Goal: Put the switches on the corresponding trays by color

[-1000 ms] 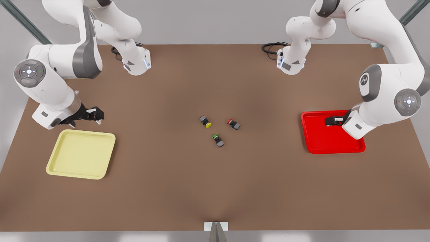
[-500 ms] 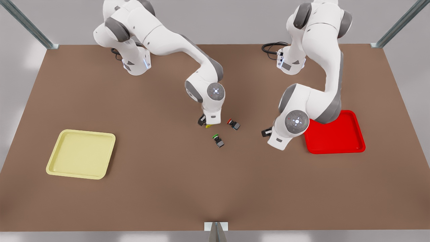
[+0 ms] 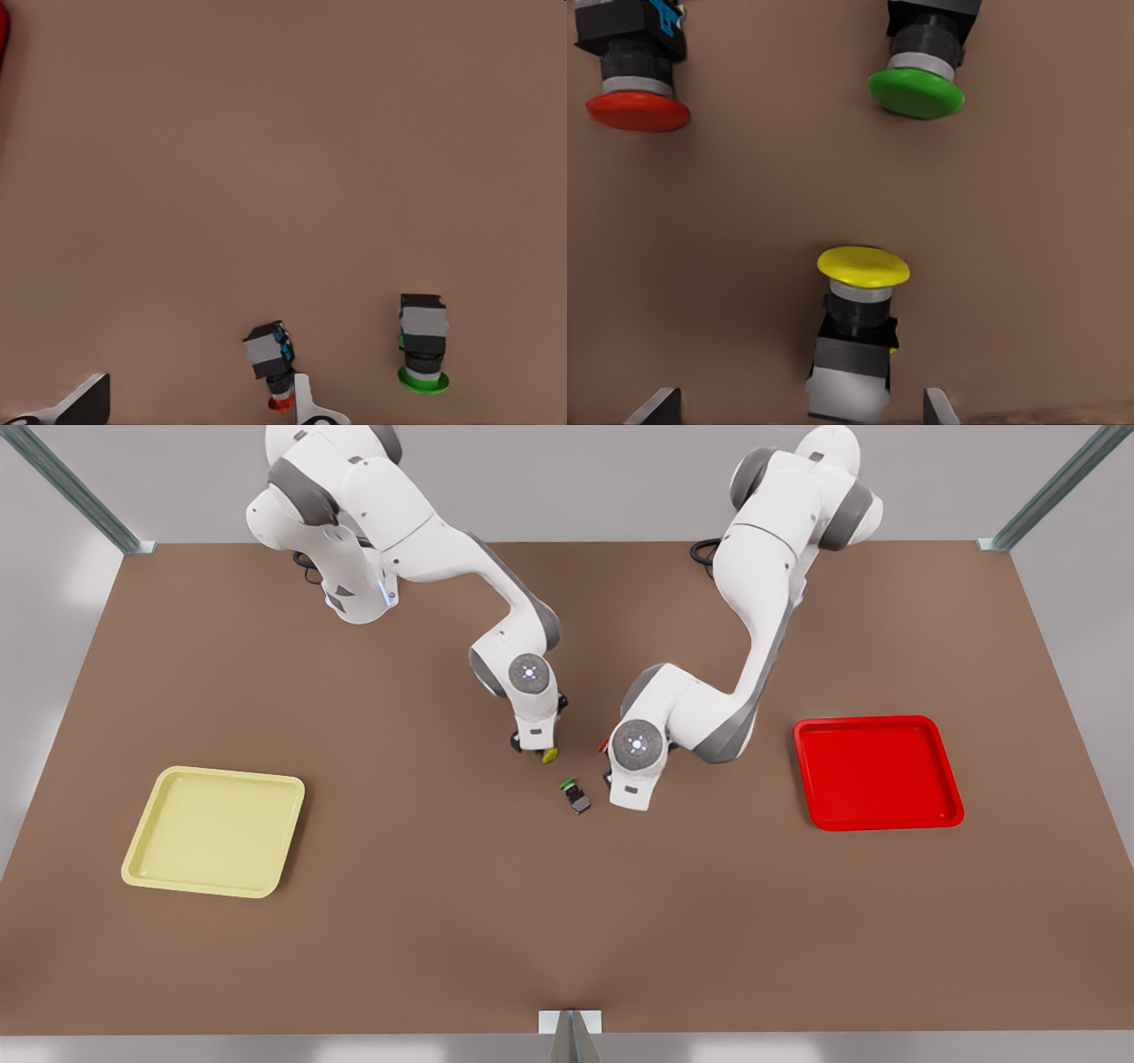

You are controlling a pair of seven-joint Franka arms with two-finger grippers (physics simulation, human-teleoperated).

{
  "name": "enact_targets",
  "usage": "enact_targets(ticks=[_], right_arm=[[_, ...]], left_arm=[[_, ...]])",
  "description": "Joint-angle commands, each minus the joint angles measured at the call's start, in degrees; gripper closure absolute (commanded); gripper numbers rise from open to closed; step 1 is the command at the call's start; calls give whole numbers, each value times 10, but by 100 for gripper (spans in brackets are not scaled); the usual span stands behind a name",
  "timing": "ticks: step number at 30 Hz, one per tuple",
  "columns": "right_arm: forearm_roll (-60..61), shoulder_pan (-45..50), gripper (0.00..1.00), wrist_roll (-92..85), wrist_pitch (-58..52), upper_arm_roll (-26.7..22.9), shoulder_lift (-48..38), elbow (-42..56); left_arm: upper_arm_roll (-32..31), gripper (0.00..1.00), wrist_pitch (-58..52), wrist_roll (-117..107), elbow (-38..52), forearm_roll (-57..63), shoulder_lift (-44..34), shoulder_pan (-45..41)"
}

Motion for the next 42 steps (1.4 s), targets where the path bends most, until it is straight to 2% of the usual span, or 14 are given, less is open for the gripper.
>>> enact_targets(ticks=[1, 7, 9, 14, 18, 23, 31, 32, 35, 38, 42], right_arm=[[1, -1, 0, 3, 1, 0, 0, -3], [9, -13, 0, 30, 1, -2, -5, -23], [9, -12, 0, 30, 2, -2, -3, -23], [7, -11, 0, -1, 8, -2, 2, -19], [4, -13, 0, -25, 20, -4, 8, -19], [2, -8, 0, -26, 34, -4, 25, -8], [1, -14, 1, -26, 46, -5, 33, -9], [1, -15, 25, -25, 46, -5, 33, -9], [1, -15, 45, -24, 46, -5, 33, -9], [2, -15, 46, -24, 46, -5, 33, -9], [2, -15, 46, -17, 44, -5, 32, -10]], left_arm=[[0, 0, 9, -8, -9, -13, 0, 0], [9, 0, 100, -58, -66, -84, 24, -47], [81, 0, 118, -61, -85, -184, 26, -96], [120, 0, 94, -26, -102, -205, 22, -115], [119, 0, 108, -32, -102, -205, 36, -122], [113, 0, 195, 63, -191, -201, -2, -114], [102, 0, 200, 100, -199, -228, 2, -111], [104, 0, 195, 98, -199, -227, 0, -113], [109, 0, 196, 92, -204, -220, -2, -119], [127, 0, 192, 92, -206, -218, 0, -127], [195, 0, 181, 91, -209, -215, 5, -182]])
